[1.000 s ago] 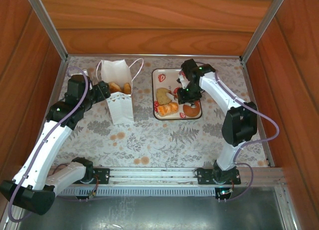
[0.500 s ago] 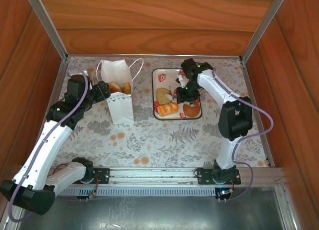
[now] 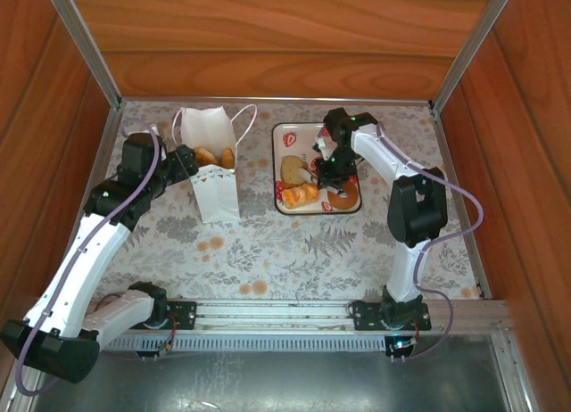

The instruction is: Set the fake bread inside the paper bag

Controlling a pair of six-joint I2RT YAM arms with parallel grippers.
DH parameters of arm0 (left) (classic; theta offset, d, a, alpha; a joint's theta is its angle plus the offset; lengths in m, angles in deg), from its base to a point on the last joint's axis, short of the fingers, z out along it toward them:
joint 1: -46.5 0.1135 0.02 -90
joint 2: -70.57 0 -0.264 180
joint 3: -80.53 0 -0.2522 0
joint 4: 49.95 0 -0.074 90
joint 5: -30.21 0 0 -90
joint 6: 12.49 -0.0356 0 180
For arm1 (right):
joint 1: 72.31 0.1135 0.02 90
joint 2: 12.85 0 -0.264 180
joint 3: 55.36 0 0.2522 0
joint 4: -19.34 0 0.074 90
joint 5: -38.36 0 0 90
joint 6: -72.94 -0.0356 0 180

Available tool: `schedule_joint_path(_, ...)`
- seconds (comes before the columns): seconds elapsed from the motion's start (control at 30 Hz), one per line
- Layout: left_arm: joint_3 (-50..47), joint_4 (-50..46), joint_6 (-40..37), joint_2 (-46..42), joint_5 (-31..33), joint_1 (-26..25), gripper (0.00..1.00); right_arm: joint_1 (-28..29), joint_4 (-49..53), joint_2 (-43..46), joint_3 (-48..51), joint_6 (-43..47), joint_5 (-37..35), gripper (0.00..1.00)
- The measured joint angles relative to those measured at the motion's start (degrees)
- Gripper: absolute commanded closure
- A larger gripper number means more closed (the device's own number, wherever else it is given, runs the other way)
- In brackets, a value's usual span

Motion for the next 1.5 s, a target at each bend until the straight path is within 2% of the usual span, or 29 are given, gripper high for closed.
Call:
schedule_joint_path(0.1,0.00,0.00,0.00,0.31,-0.07,0.00,0.19,0.00,-0.02,0.02,-0.09,0.28,0.11,0.83)
schedule_joint_path(0.8,0.00,0.00,0.44,-0.26,-0.35,0.00,0.19,-0.13,0.11,4.02,-0.09,0.26,-0.87,0.83)
schedule_joint_path(1.23,1.70,-0.13,0.42,-0.94,-0.35,0.00,0.20,-0.33,2.36,10.49,-1.07,0.26,-3.39,0.83)
schedule_joint_path(1.5,4.59,-0.79,-0.33,2.16,-0.07,0.26,0.20,0.20,5.01,16.26,-4.48,0.26,-6.75,0.83)
